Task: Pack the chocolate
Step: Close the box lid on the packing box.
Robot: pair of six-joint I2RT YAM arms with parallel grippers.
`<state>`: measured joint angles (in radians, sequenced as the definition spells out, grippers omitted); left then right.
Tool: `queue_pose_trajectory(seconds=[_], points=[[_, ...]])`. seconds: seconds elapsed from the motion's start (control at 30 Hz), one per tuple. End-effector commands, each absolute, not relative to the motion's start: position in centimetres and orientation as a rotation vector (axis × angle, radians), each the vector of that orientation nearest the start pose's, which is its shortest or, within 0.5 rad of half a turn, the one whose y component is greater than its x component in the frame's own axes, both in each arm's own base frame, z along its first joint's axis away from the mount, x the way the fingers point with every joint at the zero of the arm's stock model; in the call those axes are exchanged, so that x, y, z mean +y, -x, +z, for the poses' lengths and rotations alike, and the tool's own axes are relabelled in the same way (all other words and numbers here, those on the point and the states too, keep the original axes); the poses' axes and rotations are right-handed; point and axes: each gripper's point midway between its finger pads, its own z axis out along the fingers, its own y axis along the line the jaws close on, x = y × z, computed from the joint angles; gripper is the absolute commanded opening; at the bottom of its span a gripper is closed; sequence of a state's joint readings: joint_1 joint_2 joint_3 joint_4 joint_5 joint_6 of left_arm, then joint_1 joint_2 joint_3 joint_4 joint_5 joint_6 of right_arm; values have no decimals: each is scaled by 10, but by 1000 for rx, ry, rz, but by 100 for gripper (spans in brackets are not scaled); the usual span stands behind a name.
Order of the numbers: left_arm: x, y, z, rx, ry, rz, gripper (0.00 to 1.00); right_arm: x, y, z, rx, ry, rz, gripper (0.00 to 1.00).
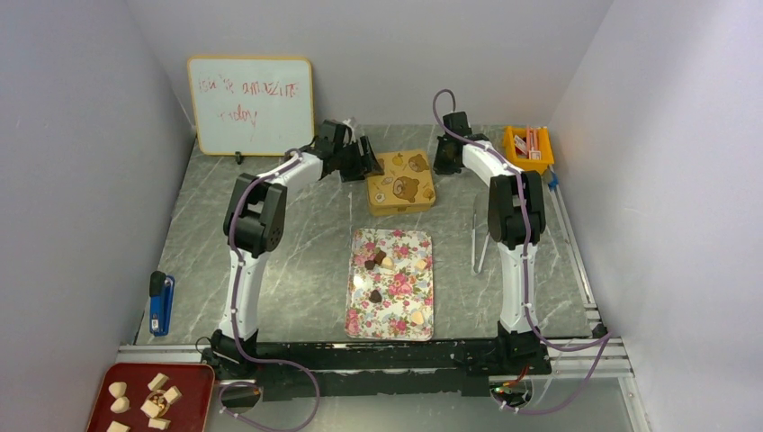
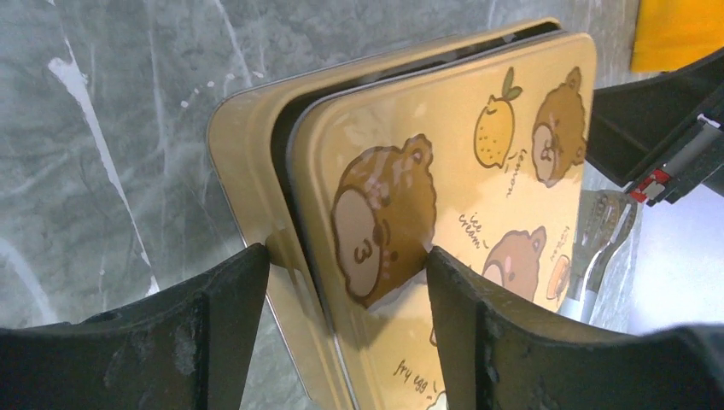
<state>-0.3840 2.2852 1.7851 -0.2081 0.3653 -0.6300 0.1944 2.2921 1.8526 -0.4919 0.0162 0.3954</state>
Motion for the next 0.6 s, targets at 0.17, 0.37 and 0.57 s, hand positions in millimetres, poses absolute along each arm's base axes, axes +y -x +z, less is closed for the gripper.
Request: queue_pose_trajectory(seconds=[0.17,0.37,0.57], points=[[-297,-526,57,2438,121,-805,67,121,-558,43,2482,-239,235,0],[-290,-521,49,2458,162,-761,69,130,-560,46,2485,-212,291,0],[-293,-522,52,2445,168,-783,68,144,-563,51,2486,-175,308,0]])
